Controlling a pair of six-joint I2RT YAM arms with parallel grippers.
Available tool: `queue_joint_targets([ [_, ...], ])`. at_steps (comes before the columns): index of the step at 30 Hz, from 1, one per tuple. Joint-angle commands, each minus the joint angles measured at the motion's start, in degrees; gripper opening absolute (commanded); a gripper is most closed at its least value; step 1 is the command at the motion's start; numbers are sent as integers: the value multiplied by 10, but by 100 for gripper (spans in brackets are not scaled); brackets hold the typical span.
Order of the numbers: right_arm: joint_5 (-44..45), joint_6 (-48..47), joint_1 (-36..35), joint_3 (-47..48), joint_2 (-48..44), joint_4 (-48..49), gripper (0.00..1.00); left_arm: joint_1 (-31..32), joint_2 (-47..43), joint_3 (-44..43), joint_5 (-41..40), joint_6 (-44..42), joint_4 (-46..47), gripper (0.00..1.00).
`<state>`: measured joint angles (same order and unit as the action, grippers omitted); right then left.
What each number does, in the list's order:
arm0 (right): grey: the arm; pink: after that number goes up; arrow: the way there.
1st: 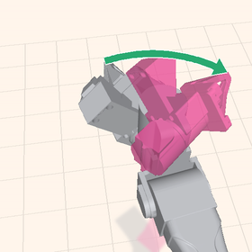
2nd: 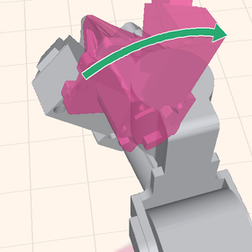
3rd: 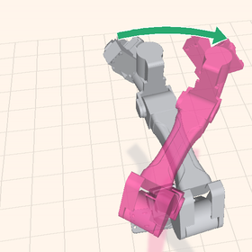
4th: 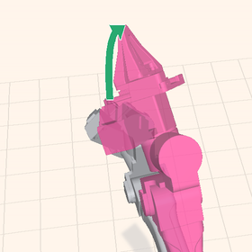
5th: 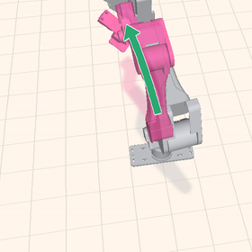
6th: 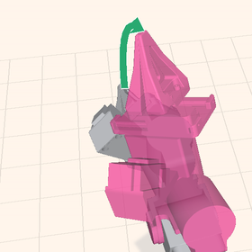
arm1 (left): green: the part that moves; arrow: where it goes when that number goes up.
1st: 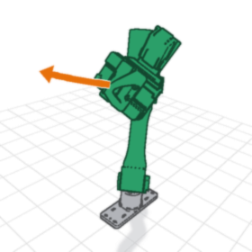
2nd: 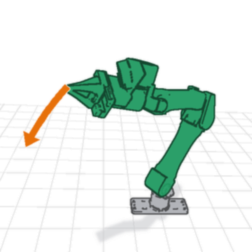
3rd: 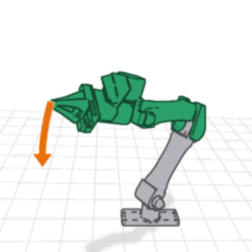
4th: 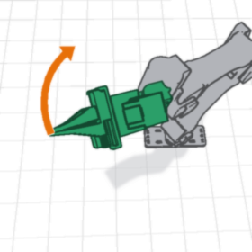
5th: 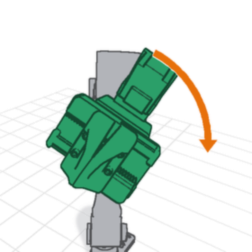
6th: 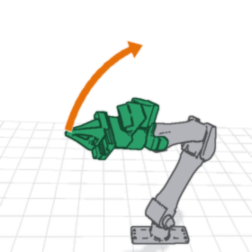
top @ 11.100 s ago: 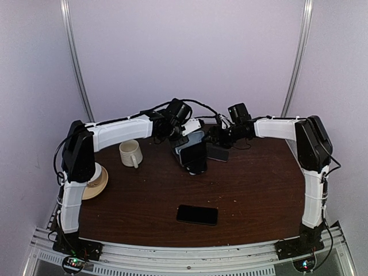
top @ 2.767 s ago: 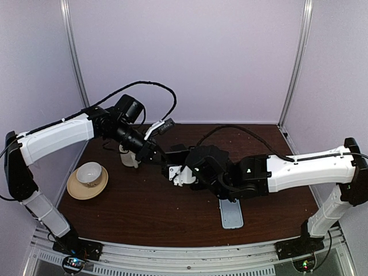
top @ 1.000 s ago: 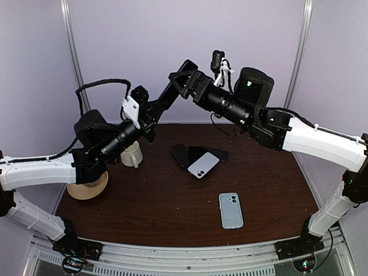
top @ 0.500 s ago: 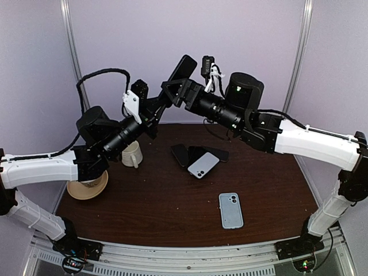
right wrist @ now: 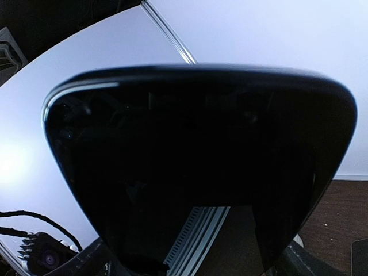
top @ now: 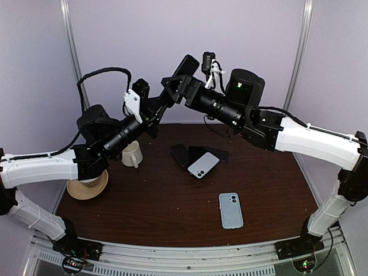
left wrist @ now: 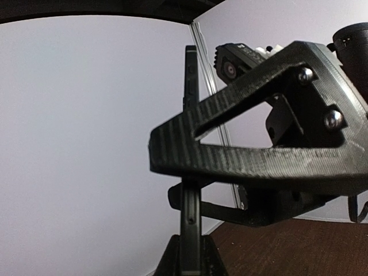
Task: Put the phone into the phone case
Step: Pass from the left arm to the right, then install the phone into the phone case.
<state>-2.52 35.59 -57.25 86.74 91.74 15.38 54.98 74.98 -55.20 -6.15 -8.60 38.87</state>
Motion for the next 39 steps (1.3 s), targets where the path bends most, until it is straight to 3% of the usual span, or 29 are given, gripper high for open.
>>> queue_joint_targets([
  [1,7,-5,-1,24,2,1,84,3,-3,-27,14,-3,42,0],
  [6,15,-17,-1,16,-5,2,62,3,-6,-20,15,0,39,0],
  [12,29,-38,-1,6,-22,-14,44,3,-16,-14,17,15,13,0],
  [13,41,-44,-1,5,-26,-22,38,3,-19,-11,16,22,4,5],
  [16,56,-63,1,-3,-42,-50,24,2,-31,-4,24,48,-40,53],
  [18,74,-83,3,-6,-56,-89,19,3,-41,-7,26,72,-92,76],
  [20,107,-111,5,1,-69,-156,14,2,-51,-20,29,107,-183,89],
  [22,157,-142,5,18,-75,-248,10,1,-62,-40,34,131,-289,97],
  [27,311,-194,5,46,-70,-435,5,-2,-80,-93,61,115,-536,98],
  [31,385,-200,6,26,-78,-489,4,-18,-82,-126,20,140,-676,98],
  [36,436,-159,4,-3,-85,-540,0,-28,-102,-104,-1,132,-701,98],
  [39,429,-143,0,-54,-100,-507,0,-37,-97,-103,-10,111,-706,97],
])
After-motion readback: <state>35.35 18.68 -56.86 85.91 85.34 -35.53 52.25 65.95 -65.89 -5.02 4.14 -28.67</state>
